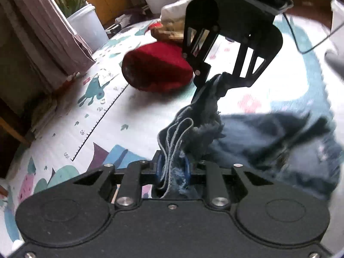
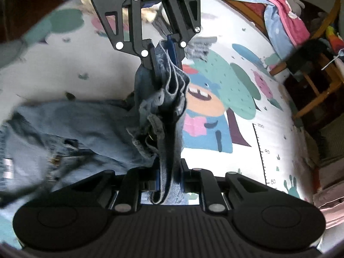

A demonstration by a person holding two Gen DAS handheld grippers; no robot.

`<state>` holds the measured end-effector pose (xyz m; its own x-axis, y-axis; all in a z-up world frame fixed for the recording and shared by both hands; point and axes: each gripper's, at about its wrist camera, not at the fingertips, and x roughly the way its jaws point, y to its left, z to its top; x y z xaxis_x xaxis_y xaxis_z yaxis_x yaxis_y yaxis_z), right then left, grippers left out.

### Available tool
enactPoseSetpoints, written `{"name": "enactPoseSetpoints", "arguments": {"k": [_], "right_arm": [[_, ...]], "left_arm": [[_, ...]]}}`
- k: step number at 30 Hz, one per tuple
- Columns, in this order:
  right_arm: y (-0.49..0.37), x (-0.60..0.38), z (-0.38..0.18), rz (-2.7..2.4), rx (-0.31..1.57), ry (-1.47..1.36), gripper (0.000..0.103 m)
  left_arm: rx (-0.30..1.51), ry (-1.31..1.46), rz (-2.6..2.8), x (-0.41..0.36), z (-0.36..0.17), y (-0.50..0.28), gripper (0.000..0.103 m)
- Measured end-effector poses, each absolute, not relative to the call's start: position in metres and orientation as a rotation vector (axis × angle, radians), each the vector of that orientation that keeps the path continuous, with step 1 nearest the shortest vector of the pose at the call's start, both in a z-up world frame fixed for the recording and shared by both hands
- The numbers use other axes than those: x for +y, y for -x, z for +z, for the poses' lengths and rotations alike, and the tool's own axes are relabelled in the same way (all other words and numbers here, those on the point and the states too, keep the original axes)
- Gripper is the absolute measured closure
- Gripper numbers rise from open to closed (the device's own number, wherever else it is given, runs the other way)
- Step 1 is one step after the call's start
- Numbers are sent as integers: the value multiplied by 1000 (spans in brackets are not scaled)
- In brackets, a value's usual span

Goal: Fold clothes

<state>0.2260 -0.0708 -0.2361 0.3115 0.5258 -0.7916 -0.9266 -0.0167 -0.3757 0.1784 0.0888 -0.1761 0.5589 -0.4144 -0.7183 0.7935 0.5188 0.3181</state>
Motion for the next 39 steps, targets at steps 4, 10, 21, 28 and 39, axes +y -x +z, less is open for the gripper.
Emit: {"name": "enactPoseSetpoints", "arguments": {"k": [4,10,21,28,39], "right_arm": [[-205,-83,-218,1280,473,1071,86],[-146,-102,-224,1328,462,1096,86],[-53,-123,-272,1380,453,1203,86],[-32,-127,-268,1386,456,1210,86],[-12,-150,-281,1359,427,1126,84]], "left_arm": [[641,-681,-807,78,-161,-144,84],[627,-829,-868,48,-176,-68,84],[682,-865,-976,22,-241,-11,84],[689,-782,-998,29,-221,-7,85],[641,-831,-1082,19,-252,32,92]]}}
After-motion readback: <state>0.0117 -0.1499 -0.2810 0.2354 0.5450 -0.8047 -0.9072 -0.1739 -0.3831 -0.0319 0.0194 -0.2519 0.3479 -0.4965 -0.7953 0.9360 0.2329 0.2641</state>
